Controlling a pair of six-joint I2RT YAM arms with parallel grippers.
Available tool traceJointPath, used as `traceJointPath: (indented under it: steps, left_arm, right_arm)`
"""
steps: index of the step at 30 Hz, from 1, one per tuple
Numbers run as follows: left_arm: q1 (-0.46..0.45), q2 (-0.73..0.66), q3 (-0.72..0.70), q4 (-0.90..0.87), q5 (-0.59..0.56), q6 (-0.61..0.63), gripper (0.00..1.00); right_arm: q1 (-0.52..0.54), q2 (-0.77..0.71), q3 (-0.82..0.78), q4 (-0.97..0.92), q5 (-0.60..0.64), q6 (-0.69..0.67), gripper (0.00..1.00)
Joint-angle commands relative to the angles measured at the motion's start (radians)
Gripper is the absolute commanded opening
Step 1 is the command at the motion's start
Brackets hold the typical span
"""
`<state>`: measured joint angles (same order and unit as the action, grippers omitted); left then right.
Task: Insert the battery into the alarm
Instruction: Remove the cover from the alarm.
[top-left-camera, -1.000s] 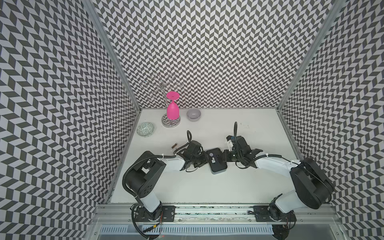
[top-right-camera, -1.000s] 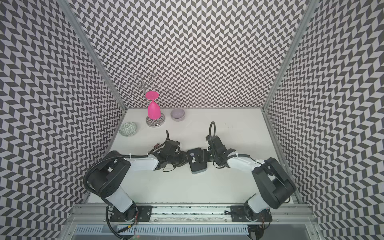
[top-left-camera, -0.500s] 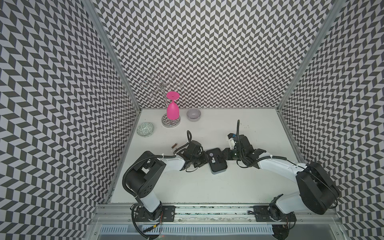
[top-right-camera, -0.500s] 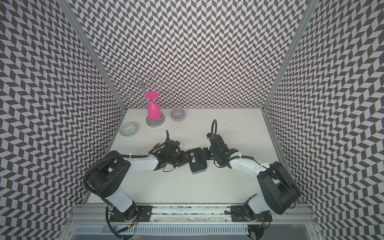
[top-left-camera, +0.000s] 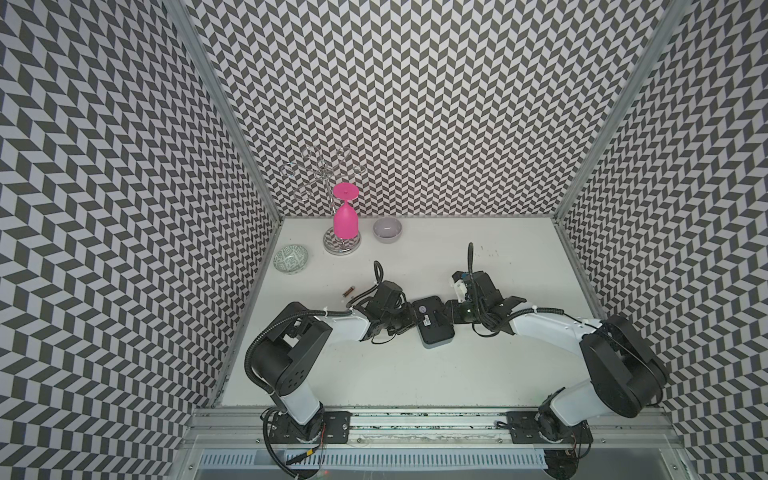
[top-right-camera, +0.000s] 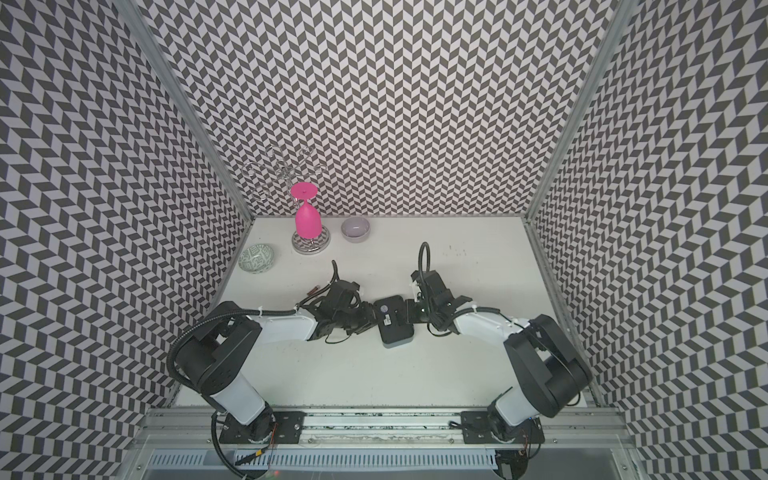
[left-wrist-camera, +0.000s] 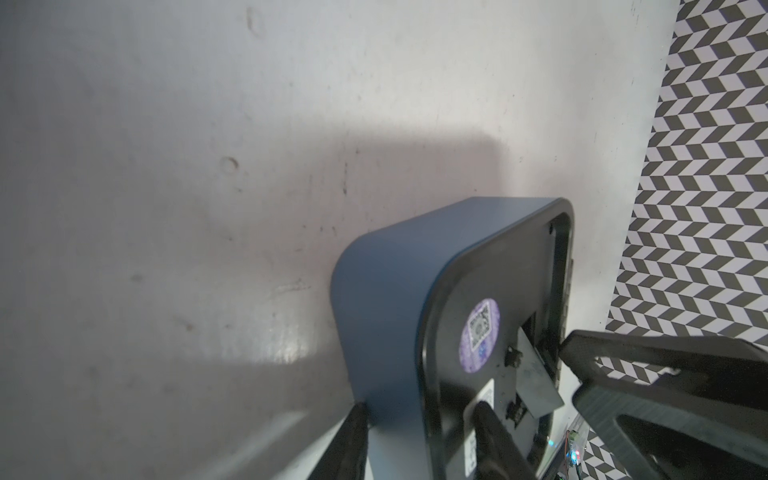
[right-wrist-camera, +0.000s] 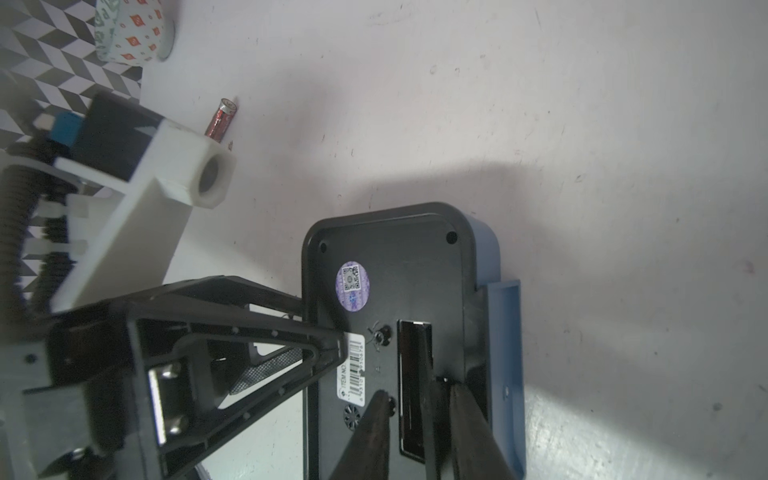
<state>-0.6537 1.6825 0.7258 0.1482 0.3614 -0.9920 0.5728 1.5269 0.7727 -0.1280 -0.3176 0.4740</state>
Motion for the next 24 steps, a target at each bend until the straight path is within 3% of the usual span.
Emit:
traceJointPath:
  steps: [1, 19, 24]
  left_arm:
    - [0.009, 0.027, -0.011, -0.045, -0.022, 0.012, 0.42]
    - [0.008, 0.023, -0.025, -0.035, -0.019, 0.006, 0.42]
    - [0.008, 0.025, -0.025, -0.032, -0.015, 0.006, 0.42]
  right_arm:
    - [0.006, 0.006, -0.017, 0.008, -0.022, -0.002, 0.27]
    - [0.017, -0.020, -0.046, 0.026, -0.045, 0.059, 0.26]
    - [0.023, 0.010, -0.014, -0.021, 0.044, 0.023, 0.26]
